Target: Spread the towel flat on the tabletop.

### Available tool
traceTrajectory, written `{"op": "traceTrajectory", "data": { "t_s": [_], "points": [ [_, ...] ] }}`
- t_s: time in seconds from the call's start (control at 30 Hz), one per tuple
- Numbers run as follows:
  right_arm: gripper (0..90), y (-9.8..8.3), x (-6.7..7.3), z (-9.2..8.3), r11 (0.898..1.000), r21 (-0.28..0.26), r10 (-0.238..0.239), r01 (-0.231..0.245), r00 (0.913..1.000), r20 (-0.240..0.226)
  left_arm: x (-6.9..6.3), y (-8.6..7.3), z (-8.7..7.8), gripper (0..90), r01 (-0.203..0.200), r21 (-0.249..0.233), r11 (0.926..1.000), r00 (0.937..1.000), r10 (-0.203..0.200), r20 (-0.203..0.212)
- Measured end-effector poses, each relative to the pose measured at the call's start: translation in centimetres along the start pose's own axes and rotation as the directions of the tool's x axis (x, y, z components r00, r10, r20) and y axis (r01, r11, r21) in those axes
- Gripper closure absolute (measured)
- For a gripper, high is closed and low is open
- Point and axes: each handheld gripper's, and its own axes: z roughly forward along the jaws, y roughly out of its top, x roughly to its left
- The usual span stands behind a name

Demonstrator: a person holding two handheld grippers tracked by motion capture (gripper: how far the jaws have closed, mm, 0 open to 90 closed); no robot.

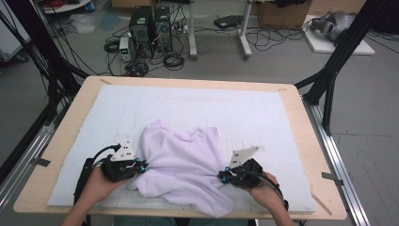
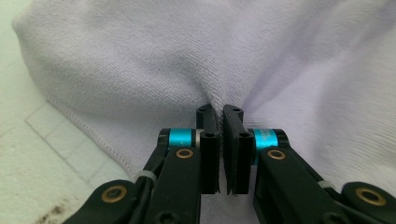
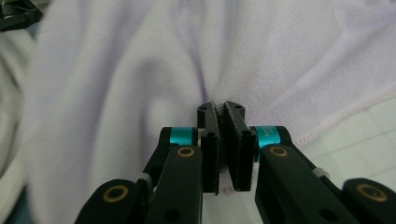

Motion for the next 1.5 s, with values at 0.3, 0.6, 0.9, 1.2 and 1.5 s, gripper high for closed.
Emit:
{"op": "traceTrajectory", "data": {
  "t_s": [0.3, 0.6, 0.9, 1.2, 1.5],
  "points": [
    [81.2, -0.7, 2.9, -1.3, 1.0, -0.011, -0.005, 0.004, 0.9991, -0.041, -1.9, -0.6, -2.0, 77.8, -0.031, -0.014, 0.9994, 0.9986, 0.032, 0.042],
    [58.6, 1.1, -0.3, -2.4, 0.993, -0.105, 0.059, -0.061, 0.9981, -0.018, 1.4, 0.9, -1.6, 51.5, 0.024, -0.085, 0.9961, 0.9991, -0.027, -0.033],
    [57.8, 2.2, -4.6, 0.6, 0.991, -0.058, 0.118, -0.119, 0.9929, -0.016, 3.3, 1.5, 1.3, 52.9, 0.04, -0.013, 0.9991, 0.9967, -0.041, -0.07],
    [53.4, 1.1, -2.1, 2.3, 0.995, -0.033, 0.092, -0.094, 0.9927, -0.078, 2.4, 0.6, 3.0, 66.5, 0.033, 0.041, 0.9986, 0.9993, -0.032, -0.02],
    [84.3, 0.2, -1.4, 2.9, 0.999, 0.009, 0.044, -0.043, 0.996, -0.078, 2.1, 0.6, 2.4, 81.0, 0.033, 0.036, 0.9988, 0.9994, -0.032, -0.015]
  ]
}}
